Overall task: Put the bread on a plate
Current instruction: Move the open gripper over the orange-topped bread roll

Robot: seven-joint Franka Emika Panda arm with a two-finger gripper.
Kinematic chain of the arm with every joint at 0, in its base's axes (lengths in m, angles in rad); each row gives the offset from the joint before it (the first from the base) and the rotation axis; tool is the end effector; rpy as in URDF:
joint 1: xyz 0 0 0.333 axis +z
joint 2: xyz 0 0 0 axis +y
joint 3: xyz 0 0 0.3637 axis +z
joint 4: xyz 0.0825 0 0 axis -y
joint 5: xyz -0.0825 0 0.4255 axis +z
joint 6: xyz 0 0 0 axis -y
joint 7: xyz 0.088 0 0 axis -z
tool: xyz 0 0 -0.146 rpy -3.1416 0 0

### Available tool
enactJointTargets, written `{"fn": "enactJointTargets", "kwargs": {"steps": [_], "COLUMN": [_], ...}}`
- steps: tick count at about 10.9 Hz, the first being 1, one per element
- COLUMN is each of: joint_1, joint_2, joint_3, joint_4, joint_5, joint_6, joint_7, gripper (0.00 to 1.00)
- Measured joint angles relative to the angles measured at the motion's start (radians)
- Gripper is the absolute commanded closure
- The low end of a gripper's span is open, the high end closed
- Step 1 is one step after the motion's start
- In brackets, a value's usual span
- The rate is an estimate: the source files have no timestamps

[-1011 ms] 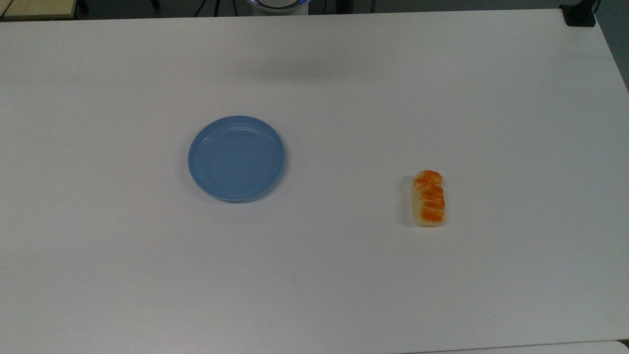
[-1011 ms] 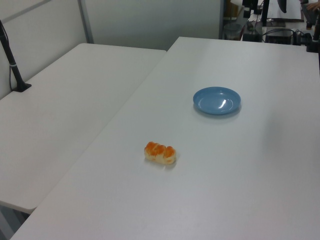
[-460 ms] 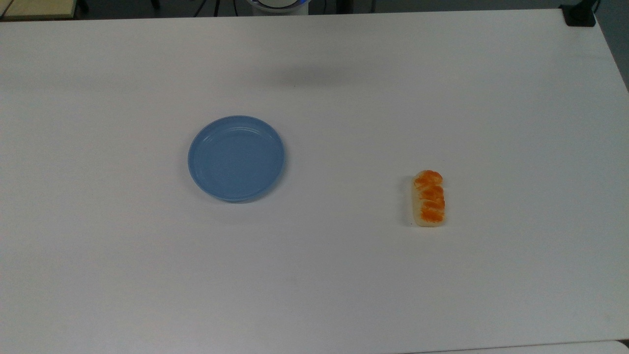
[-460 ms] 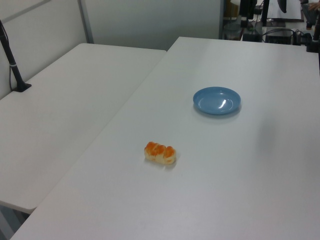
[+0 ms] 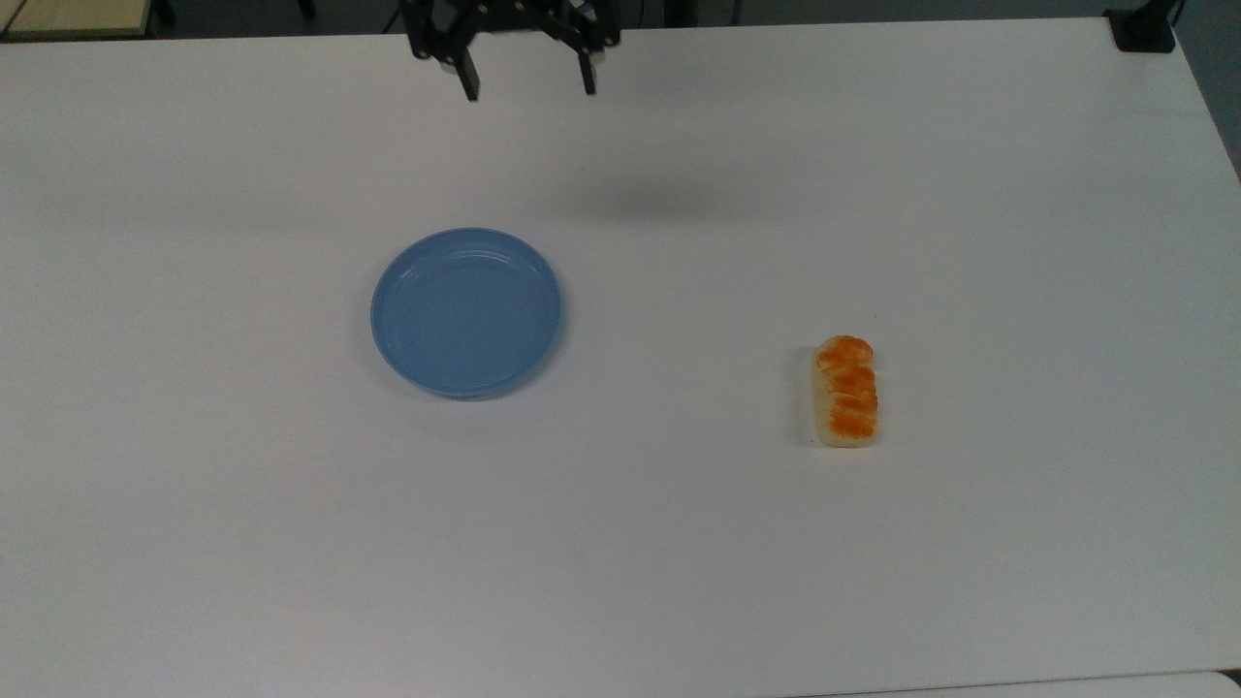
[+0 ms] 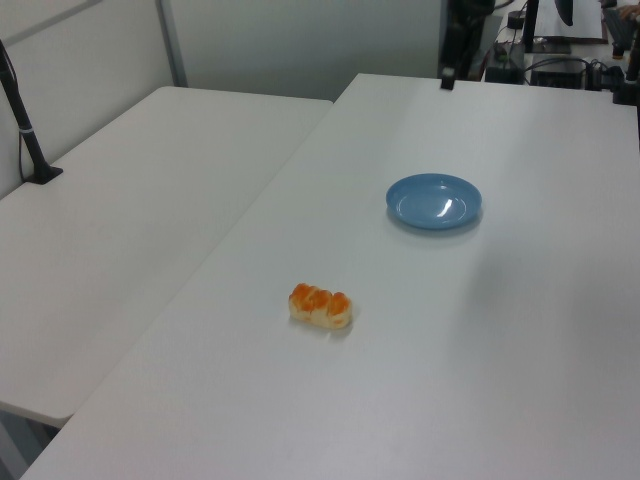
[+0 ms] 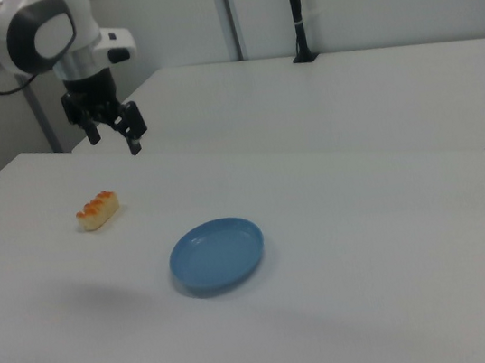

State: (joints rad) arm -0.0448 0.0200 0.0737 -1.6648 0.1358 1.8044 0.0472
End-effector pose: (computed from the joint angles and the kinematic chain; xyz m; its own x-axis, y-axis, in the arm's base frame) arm 0.6261 0.0342 0.5953 0.9926 -0.0496 0.1107 -0.0337 -0.9894 -0.1413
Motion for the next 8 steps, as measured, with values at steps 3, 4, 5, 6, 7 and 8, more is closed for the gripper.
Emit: {"fn": "enactJointTargets", "kwargs": {"steps": [3, 4, 5, 6, 7, 8], "joint_1": [0.003, 0.009, 0.020, 0.038, 0.069, 0.098], "joint_2": [0.075, 0.098, 0.126, 0.156, 0.202, 0.249], "joint_3": [0.163, 0.194, 0.218, 0.226, 0.229, 0.229], "joint_4": [-0.077, -0.074, -0.059, -0.034, 0.007, 0.046], "joint_5": [-0.001, -0.001, -0.007, -0.038, -0.091, -0.144], "joint_6": [0.197, 0.217, 0.224, 0.226, 0.227, 0.229], "joint_7": [0.225, 0.269, 0.309, 0.346, 0.400, 0.442], "gripper": [0.00, 0.00, 0.00, 0.00, 0.00, 0.00]}}
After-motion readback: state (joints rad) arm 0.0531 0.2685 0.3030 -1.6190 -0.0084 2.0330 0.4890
